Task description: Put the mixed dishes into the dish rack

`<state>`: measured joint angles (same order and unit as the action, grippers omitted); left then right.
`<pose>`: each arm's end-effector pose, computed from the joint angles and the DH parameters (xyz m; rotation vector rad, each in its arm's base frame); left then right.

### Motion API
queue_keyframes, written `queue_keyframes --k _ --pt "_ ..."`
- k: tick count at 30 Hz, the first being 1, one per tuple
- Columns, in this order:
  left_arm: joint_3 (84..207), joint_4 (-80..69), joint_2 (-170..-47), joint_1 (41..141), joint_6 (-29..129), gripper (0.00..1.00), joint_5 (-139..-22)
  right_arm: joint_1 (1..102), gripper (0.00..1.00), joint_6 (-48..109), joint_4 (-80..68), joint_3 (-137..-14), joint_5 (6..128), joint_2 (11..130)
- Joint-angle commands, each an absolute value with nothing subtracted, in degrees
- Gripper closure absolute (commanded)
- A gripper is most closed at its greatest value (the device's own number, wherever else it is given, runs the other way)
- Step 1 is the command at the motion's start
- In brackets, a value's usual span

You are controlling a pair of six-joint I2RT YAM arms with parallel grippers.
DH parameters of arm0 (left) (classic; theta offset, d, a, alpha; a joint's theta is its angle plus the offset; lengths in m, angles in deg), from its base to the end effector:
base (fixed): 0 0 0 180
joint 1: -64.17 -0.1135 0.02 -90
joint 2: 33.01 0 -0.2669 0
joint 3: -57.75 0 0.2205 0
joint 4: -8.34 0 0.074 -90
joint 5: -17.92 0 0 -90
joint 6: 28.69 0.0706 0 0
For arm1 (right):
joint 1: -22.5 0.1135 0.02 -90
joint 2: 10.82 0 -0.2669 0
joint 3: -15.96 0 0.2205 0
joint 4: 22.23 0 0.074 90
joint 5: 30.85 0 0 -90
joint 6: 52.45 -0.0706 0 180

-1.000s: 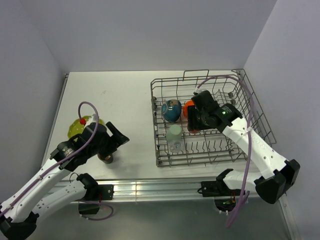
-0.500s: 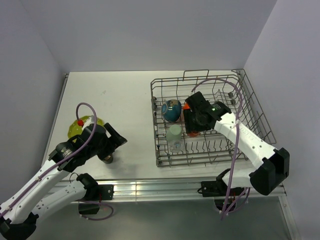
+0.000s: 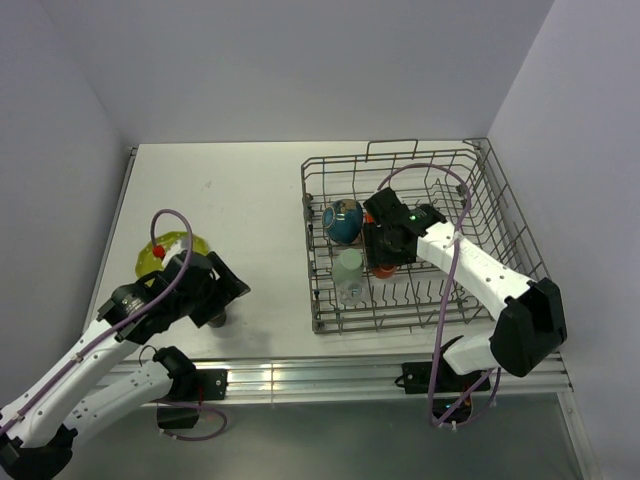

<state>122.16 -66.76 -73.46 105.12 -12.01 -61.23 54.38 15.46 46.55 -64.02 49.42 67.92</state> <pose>0.0905 -0.0610 0.2646 -0.7928 2.4252 -0.6241 0.2128 0.1183 0.2473 -0.1861 2.7104 0.0387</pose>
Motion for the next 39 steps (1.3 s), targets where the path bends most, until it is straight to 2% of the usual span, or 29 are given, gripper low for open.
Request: queue_keyframes --k 1,3,4,6,7,10,19,24,32,39 --pt "123.46 -70.38 -75.11 104.95 -13.04 0.14 -60.04 54.41 0.64 14.43 41.29 -63.91 49.57 66.35" --pt "123.55 -71.52 -76.25 104.95 -13.39 0.14 -59.86 54.41 0.58 14.52 41.29 -63.99 49.58 66.52" --pt "123.55 -72.66 -76.52 104.95 -13.92 0.13 -59.69 54.41 0.48 14.69 41.29 -64.08 49.49 66.78" --pt "123.64 -73.72 -77.04 105.04 -14.27 0.13 -59.25 54.50 0.36 14.87 41.02 -64.08 49.23 66.61" --pt "123.64 -74.42 -76.96 104.95 -14.54 0.12 -58.81 54.50 0.22 14.96 40.67 -63.73 49.22 66.35" --pt "123.64 -75.39 -77.13 104.95 -15.15 0.12 -58.37 54.50 0.05 15.31 40.41 -64.08 49.40 66.17" --pt "122.67 -73.73 -79.77 104.95 -14.90 0.17 -55.29 56.25 0.03 15.40 41.02 -66.63 47.82 58.88" --pt "125.30 -72.23 -85.91 104.51 -12.79 0.16 -51.52 56.96 0.03 15.13 42.43 -67.95 49.22 52.83" --pt "123.21 -65.47 -91.10 97.23 -4.26 0.19 -53.18 57.22 0.03 15.75 44.27 -69.09 49.66 45.79" --pt "121.53 -60.10 -94.62 93.35 0.58 0.29 -56.08 57.31 0.03 15.84 44.80 -68.91 50.28 42.71"
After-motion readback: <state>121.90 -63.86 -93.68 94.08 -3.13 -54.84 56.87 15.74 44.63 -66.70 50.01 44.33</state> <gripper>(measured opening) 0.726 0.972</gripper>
